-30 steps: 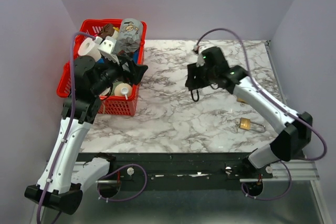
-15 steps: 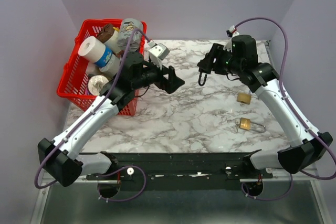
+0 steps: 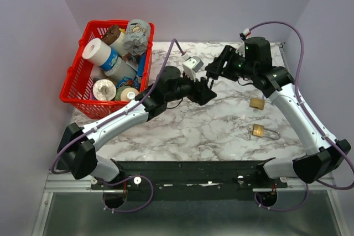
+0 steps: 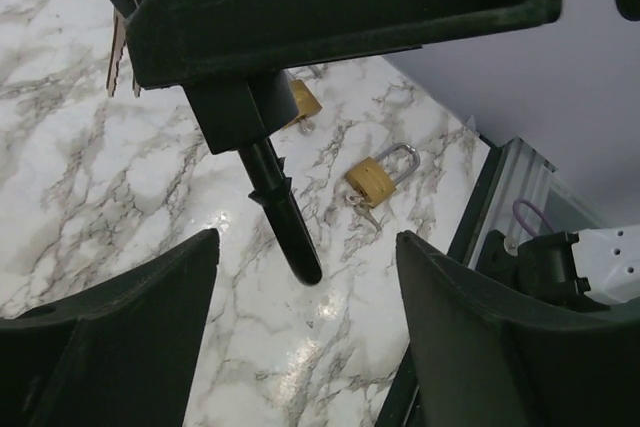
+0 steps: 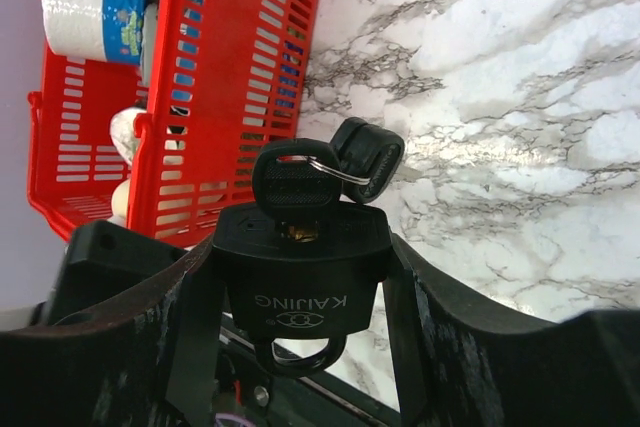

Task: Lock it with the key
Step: Lock the lock.

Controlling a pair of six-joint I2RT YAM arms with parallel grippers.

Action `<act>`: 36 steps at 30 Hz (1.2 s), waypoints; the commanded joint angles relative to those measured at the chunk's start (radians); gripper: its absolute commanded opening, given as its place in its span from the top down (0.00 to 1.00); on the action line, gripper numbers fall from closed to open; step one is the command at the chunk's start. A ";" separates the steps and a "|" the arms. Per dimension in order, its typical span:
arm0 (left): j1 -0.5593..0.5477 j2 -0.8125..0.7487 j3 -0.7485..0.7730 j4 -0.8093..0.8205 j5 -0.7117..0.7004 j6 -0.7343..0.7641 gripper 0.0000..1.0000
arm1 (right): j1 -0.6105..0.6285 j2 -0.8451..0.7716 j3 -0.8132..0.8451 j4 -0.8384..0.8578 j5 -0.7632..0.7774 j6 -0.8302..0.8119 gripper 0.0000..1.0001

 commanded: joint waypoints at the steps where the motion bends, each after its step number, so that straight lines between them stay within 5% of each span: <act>1: -0.013 0.038 0.028 0.068 -0.056 -0.049 0.31 | -0.006 -0.051 -0.007 0.078 -0.059 0.025 1.00; 7: -0.014 0.033 0.024 0.074 -0.087 -0.057 0.55 | -0.006 -0.069 -0.042 0.090 -0.070 0.038 1.00; 12: -0.014 0.030 0.025 0.070 -0.091 -0.068 0.65 | -0.005 -0.088 -0.077 0.109 -0.067 0.041 0.99; 13: -0.014 0.030 0.025 0.067 -0.093 -0.068 0.82 | -0.005 -0.089 -0.087 0.110 -0.069 0.044 0.99; 16: -0.014 0.025 0.027 0.047 -0.091 -0.062 1.00 | -0.005 -0.097 -0.096 0.116 -0.072 0.041 0.99; 18: -0.014 0.022 0.033 0.028 -0.078 -0.043 1.00 | -0.006 -0.097 -0.096 0.130 -0.078 0.018 0.81; 19: -0.014 0.010 0.034 0.024 -0.065 -0.031 1.00 | -0.006 -0.100 -0.096 0.130 -0.078 0.005 0.55; 23: -0.013 -0.048 0.036 -0.034 0.046 0.052 1.00 | -0.008 -0.123 -0.071 0.115 -0.082 -0.112 0.04; 26: -0.011 -0.119 0.016 -0.082 0.114 0.141 1.00 | -0.017 -0.169 -0.067 0.100 -0.136 -0.267 0.00; 32: 0.053 -0.202 0.014 -0.224 0.385 0.283 1.00 | -0.059 -0.292 -0.111 0.055 -0.486 -0.710 0.00; 36: 0.059 -0.216 0.060 -0.409 0.479 0.518 1.00 | -0.060 -0.367 -0.143 -0.153 -0.637 -1.067 0.00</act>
